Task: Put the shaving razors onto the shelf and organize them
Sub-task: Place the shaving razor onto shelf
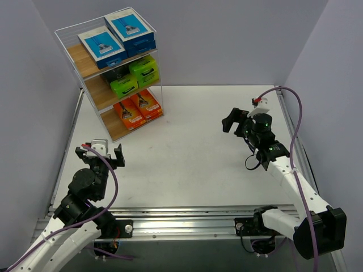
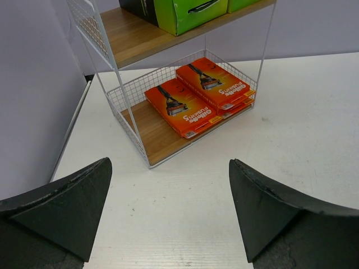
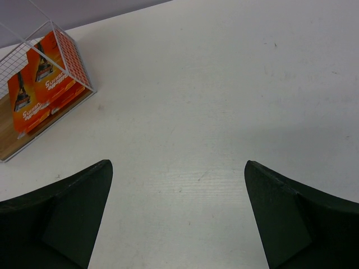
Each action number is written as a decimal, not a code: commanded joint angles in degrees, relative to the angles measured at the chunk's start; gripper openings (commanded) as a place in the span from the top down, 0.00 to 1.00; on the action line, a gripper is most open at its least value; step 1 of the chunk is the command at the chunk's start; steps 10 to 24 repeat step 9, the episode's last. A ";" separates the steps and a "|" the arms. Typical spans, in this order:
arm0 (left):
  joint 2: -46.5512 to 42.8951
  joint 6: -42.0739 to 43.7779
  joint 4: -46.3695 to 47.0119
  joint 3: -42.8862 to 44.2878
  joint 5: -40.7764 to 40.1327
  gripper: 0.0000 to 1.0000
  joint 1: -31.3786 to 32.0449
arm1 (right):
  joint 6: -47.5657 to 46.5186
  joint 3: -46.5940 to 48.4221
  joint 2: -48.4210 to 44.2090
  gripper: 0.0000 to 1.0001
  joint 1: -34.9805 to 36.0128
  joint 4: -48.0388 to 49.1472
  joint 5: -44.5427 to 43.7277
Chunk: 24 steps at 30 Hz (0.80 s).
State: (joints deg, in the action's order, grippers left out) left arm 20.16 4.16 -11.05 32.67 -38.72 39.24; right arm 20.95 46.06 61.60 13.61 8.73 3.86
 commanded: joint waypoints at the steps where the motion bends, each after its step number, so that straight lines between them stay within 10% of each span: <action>1: 0.23 -0.03 0.50 2.23 0.49 0.06 -0.40 | 0.06 0.43 -0.78 0.00 0.37 0.85 -0.52; 24: 1.37 -0.56 0.50 2.32 1.72 0.06 -0.22 | -0.64 -0.01 -1.66 0.04 0.37 0.85 0.45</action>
